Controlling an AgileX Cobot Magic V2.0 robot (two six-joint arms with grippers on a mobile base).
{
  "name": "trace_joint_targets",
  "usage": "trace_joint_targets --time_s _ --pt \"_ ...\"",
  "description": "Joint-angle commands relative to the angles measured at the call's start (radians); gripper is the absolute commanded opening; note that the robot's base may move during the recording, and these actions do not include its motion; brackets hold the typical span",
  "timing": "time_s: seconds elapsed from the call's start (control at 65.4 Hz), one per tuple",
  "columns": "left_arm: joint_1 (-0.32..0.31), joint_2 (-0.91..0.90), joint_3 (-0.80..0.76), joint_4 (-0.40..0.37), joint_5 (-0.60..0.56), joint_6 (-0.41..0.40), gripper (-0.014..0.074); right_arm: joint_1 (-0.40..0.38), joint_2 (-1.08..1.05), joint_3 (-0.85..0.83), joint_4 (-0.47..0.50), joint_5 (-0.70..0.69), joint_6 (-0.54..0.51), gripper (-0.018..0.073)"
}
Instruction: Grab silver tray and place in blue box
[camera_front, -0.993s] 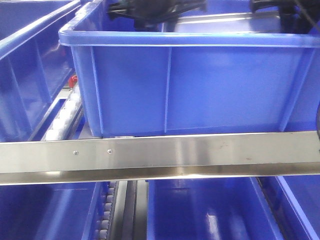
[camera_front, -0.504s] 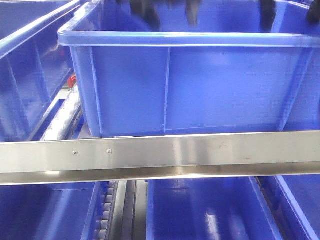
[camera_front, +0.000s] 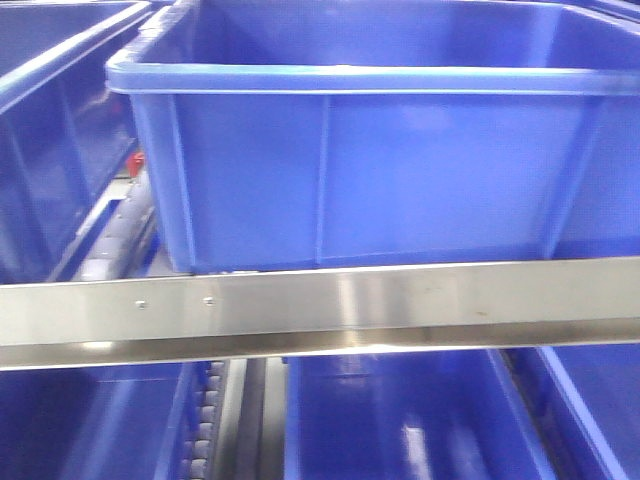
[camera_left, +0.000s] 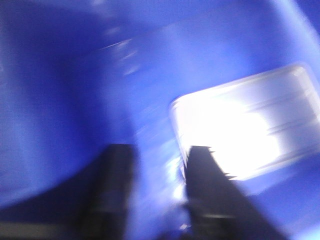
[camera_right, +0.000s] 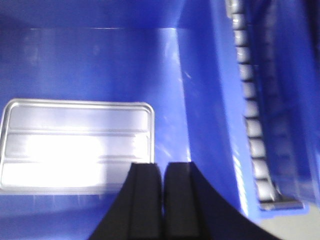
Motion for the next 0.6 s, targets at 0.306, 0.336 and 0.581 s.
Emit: trace_joint_targets --time_s 0.306,0.336,0.581 --pt "-0.004 -0.226 0.274 0.079 -0.095 -0.009 -0.0105 0.001 -0.209 0.301 -0.021 -0.217 -0.009 0.0056" --pt "-0.004 -0.244 0.310 0.079 -0.120 -0.021 -0.0105 0.001 -0.222 0.320 -0.021 -0.229 -0.009 0.0056" --pt "-0.004 -0.461 0.671 0.079 -0.324 -0.078 -0.0105 0.001 -0.367 0.459 -0.021 -0.324 -0.011 0.0056"
